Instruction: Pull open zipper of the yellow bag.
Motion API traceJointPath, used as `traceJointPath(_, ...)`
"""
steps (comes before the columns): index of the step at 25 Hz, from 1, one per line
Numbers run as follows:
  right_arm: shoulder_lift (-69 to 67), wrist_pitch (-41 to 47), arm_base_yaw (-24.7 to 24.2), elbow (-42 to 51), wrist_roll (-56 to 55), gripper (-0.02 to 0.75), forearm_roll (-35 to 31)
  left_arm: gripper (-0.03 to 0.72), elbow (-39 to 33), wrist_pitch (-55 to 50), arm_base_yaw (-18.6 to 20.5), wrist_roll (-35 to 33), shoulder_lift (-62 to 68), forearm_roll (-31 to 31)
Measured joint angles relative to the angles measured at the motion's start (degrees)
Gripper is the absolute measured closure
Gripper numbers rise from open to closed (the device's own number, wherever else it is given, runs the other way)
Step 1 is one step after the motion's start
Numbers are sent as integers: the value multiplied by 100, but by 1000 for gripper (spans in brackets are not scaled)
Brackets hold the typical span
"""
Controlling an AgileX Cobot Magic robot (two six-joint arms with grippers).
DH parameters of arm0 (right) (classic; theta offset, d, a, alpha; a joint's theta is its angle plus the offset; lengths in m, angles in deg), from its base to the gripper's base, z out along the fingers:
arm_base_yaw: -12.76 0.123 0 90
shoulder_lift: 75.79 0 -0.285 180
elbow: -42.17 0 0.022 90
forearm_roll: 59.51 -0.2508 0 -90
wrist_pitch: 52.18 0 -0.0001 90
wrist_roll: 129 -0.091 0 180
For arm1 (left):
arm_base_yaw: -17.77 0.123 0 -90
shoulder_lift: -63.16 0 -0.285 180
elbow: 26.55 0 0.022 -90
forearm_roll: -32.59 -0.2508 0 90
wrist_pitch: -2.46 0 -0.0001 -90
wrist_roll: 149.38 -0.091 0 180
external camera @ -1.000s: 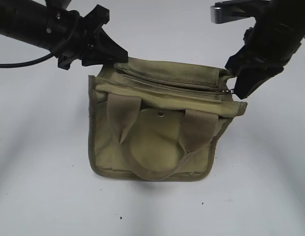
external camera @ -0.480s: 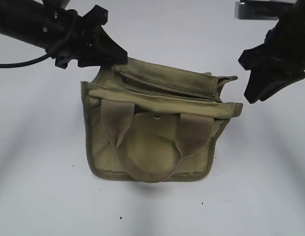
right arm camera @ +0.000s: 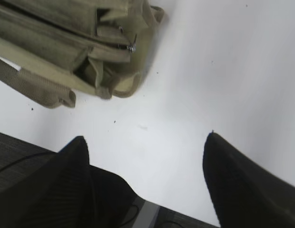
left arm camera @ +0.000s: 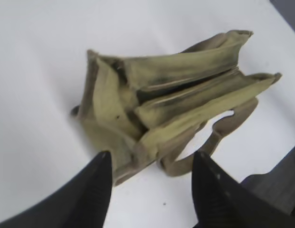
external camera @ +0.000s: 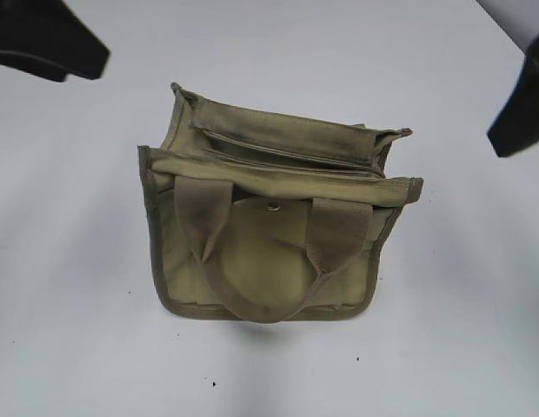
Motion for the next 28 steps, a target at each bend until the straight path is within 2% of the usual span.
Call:
traceJointPath(5, 1205, 0, 0, 1194, -12, 164, 181, 270, -575, -458, 0, 1270, -1510, -1596)
traceJointPath(10, 2475, 5, 0, 2456, -19, 164, 372, 269, -1909, -614, 0, 1809, -3406, -2438)
traceJointPath(15, 3886, 39, 0, 3344, -19, 164, 646, 269, -3297, -701, 0, 1868, -5141, -2893)
traceJointPath(18, 4507, 44, 0, 3693, -19, 164, 706, 269, -3822, -731, 0, 1868, -5977, -3006)
traceJointPath(23, 5139, -119, 0, 4067, -19, 164, 715, 270, -4120, -568, 0, 1868, -6811, -3029)
traceJointPath(28, 5216, -454, 0, 4267, -23, 163, 715, 279, -4137, -544, 0, 1868, -6883, -3029)
